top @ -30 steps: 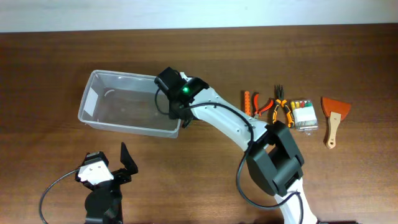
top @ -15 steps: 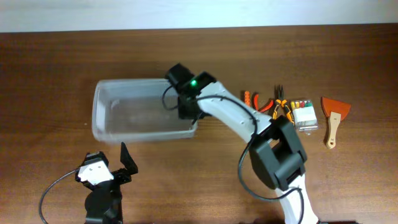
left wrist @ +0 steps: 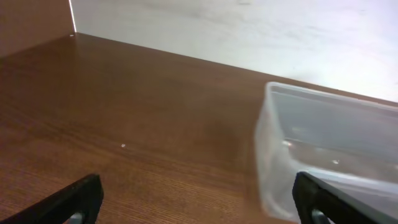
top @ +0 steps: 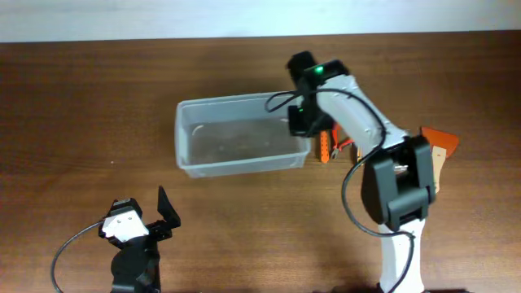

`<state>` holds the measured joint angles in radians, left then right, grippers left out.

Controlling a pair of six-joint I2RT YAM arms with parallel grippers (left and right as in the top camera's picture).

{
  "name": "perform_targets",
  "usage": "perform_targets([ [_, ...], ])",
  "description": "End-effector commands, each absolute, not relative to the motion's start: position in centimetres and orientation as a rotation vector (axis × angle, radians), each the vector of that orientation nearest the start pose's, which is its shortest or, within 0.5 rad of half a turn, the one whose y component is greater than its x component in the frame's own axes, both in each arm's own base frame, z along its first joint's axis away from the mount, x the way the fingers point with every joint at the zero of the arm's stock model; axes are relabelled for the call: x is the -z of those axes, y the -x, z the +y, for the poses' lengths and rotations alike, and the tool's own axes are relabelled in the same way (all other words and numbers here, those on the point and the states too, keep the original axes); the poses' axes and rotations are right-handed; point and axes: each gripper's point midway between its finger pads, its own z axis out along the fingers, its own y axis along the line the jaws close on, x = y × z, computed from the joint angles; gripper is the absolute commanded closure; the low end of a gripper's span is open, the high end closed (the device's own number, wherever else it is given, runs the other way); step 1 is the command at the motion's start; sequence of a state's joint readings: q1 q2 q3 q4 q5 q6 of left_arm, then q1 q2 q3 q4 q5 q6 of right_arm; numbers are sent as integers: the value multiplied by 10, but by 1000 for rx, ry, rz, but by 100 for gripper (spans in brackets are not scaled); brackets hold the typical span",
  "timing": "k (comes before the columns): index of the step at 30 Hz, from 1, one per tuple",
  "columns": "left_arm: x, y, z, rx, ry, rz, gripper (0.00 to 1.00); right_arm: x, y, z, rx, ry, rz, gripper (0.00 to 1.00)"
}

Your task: Pack container

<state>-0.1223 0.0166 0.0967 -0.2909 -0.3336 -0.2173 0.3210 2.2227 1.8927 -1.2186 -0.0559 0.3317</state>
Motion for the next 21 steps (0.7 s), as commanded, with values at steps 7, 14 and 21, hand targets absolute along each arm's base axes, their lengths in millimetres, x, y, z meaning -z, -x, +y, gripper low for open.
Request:
perform_targets([
  [7, -147, -232, 28, -58, 313, 1742, 1, -45, -404, 131, -30, 25, 3185, 90],
  [14, -147, -232, 28, -58, 313, 1742, 1, -61, -410, 133, -51, 96, 3136, 48],
  [21, -147, -232, 28, -58, 313, 1742, 1, -177, -441, 109, -22, 66, 2815, 18],
])
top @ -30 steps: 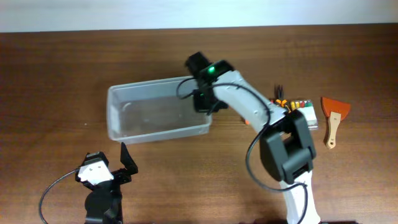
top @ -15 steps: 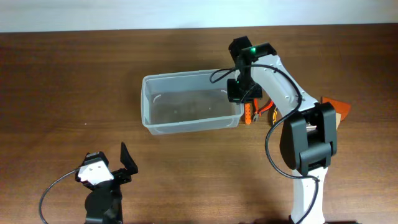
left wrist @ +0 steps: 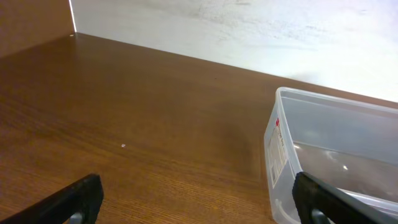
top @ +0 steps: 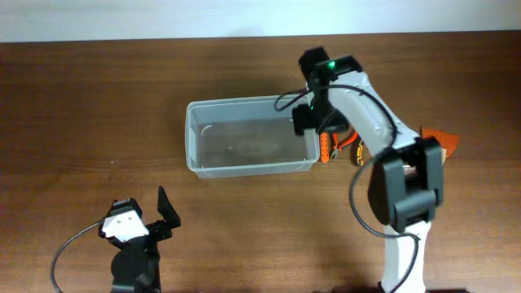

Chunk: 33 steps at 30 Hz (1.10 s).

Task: Pack container
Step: 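Grasp the orange scraper by its wooden handle with the right gripper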

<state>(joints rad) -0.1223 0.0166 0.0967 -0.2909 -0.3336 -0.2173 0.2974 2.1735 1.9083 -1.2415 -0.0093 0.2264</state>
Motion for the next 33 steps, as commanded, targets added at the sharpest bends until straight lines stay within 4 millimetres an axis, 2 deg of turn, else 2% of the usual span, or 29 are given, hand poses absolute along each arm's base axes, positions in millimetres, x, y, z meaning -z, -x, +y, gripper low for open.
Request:
perform_targets([
  [1, -147, -232, 28, -58, 313, 1742, 1, -197, -442, 98, -11, 32, 2765, 15],
  [3, -147, -232, 28, -58, 313, 1742, 1, -230, -443, 67, 36, -53, 2680, 6],
  [4, -147, -232, 28, -58, 313, 1742, 1, -245, -442, 47, 77, -110, 2638, 3],
  [6, -147, -232, 28, -58, 313, 1742, 1, -266, -438, 1, 170, -228, 2577, 1],
  [8, -147, -232, 28, -58, 313, 1742, 1, -273, -432, -40, 227, -277, 2568, 1],
  [10, -147, -232, 28, -58, 313, 1742, 1, -267, -422, -80, 275, -363, 2593, 2],
  [13, -147, -232, 28, -58, 313, 1742, 1, -240, -411, -120, 234, -508, 2660, 1],
  [15, -147, -232, 28, -58, 313, 1742, 1, -219, -407, -134, 181, -572, 2705, 1],
  [18, -147, -232, 28, -58, 313, 1742, 1, -176, -397, -150, 136, -661, 2804, 1],
  [23, -147, -232, 28, -58, 313, 1742, 1, -106, -381, -158, 118, -724, 2981, 0],
  [26, -147, -232, 28, -58, 313, 1742, 1, -73, -377, -161, 105, -753, 3056, 3],
  [29, -147, -232, 28, -58, 313, 1742, 1, -46, -372, -165, 81, -746, 3121, 4],
  [33, -147, -232, 28, -58, 313, 1742, 1, -21, -365, -171, 56, -780, 3173, 7],
])
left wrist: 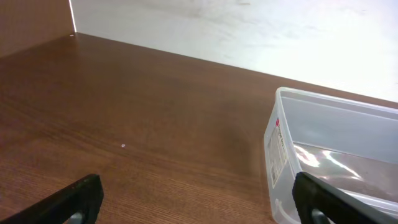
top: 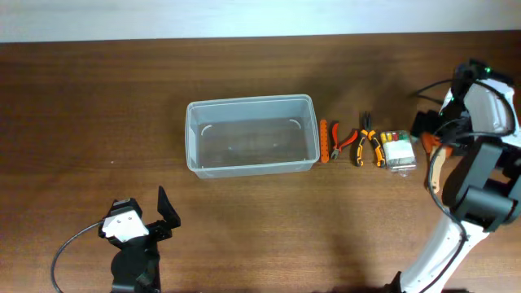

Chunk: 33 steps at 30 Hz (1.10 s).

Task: Pack container
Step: 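Grasp the orange scraper by its wooden handle with the right gripper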

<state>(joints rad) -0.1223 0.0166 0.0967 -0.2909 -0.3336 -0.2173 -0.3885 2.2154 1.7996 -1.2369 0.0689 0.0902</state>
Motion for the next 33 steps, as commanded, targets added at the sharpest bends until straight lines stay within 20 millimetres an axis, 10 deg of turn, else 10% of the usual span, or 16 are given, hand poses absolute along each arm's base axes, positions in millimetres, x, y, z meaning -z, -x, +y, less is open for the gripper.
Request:
perform_targets([
  [1, -147, -232, 28, -58, 313, 1742, 1, -18, -364, -173, 54, -788, 3179, 7],
  [14, -147, -232, 28, -58, 313, 1742, 1, 18, -351, -169, -36, -834, 3192, 17],
  [33, -147, -232, 28, -58, 313, 1742, 1, 29, -349, -169, -27, -888, 3166, 71],
])
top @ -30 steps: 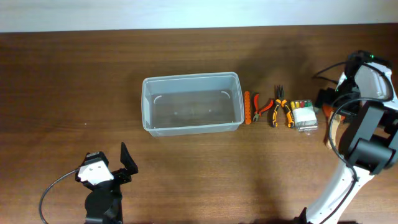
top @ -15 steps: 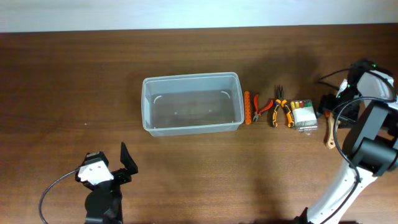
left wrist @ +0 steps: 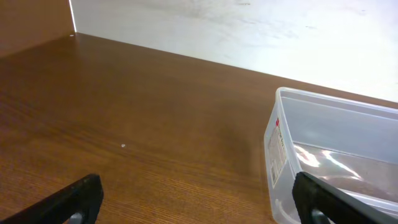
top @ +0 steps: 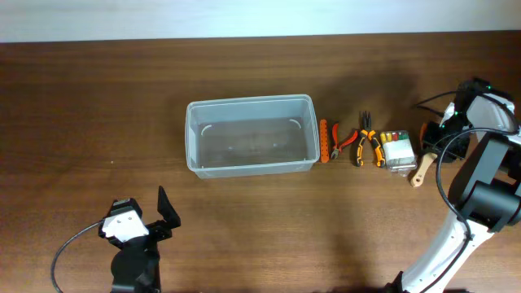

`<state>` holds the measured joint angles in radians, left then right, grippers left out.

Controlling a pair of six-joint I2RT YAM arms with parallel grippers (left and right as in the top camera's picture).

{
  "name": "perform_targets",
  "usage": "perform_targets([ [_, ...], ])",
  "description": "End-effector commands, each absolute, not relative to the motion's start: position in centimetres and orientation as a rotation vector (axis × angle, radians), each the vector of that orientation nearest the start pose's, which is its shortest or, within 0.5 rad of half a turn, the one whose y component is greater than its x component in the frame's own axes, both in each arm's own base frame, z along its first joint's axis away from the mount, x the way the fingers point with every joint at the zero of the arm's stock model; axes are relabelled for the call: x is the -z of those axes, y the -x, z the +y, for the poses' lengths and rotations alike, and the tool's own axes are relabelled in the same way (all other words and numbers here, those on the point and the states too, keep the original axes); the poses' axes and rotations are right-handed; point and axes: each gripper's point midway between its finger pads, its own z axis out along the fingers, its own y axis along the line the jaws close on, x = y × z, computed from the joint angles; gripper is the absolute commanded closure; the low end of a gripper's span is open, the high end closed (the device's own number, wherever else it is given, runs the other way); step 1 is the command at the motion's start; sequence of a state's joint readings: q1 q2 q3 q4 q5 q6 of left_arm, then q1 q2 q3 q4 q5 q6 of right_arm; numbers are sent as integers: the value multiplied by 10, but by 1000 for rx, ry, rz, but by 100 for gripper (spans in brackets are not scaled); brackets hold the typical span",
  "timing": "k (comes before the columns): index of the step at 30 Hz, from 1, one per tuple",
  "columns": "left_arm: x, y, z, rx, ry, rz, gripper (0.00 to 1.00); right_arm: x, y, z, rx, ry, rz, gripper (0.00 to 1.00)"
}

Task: Pack container
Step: 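Grasp the orange scraper by its wooden handle with the right gripper, then carry the scraper into the container and open the right gripper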

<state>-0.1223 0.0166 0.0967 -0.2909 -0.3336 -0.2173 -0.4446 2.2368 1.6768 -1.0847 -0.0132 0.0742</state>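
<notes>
The clear plastic container [top: 244, 103] stands empty at mid-table; its left end [left wrist: 283, 162] shows in the left wrist view. To its right lies a row of tools: an orange bit holder [top: 323, 141], red pliers [top: 342, 140], orange-black pliers [top: 366, 138] and a small clear case [top: 396, 150]. My right gripper [top: 432, 135] is at the far right over the head of a wooden-handled tool [top: 421, 170]; its jaws are hidden. My left gripper [left wrist: 199, 208] rests open near the front left, left of the container, holding nothing.
The table's right edge is close to the right arm [top: 482, 110]. A pale wall [left wrist: 249, 31] runs behind the table's far edge. Bare wood lies between the left gripper and the container.
My right gripper has shifted slightly nearer, onto the head of the wooden-handled tool, whose handle now points toward the front left. The container and left arm have not moved.
My right gripper was at the right end of the container, which sat skewed and farther left. Then the container stood straight and farther right. Then the right arm was away at the far right, the tool row uncovered, and now it is over the wooden-handled tool.
</notes>
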Motion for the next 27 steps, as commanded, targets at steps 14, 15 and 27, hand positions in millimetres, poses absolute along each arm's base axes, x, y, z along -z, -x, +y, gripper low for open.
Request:
perform_targets([
  [14, -147, -232, 28, -58, 313, 1742, 1, -78, -379, -166, -22, -873, 2993, 87],
  [15, -147, -232, 28, -58, 313, 1742, 1, -98, -384, -161, -29, -842, 2957, 89],
  [27, -147, -232, 28, -58, 313, 1742, 1, -280, -409, 48, -190, 126, 2578, 96],
])
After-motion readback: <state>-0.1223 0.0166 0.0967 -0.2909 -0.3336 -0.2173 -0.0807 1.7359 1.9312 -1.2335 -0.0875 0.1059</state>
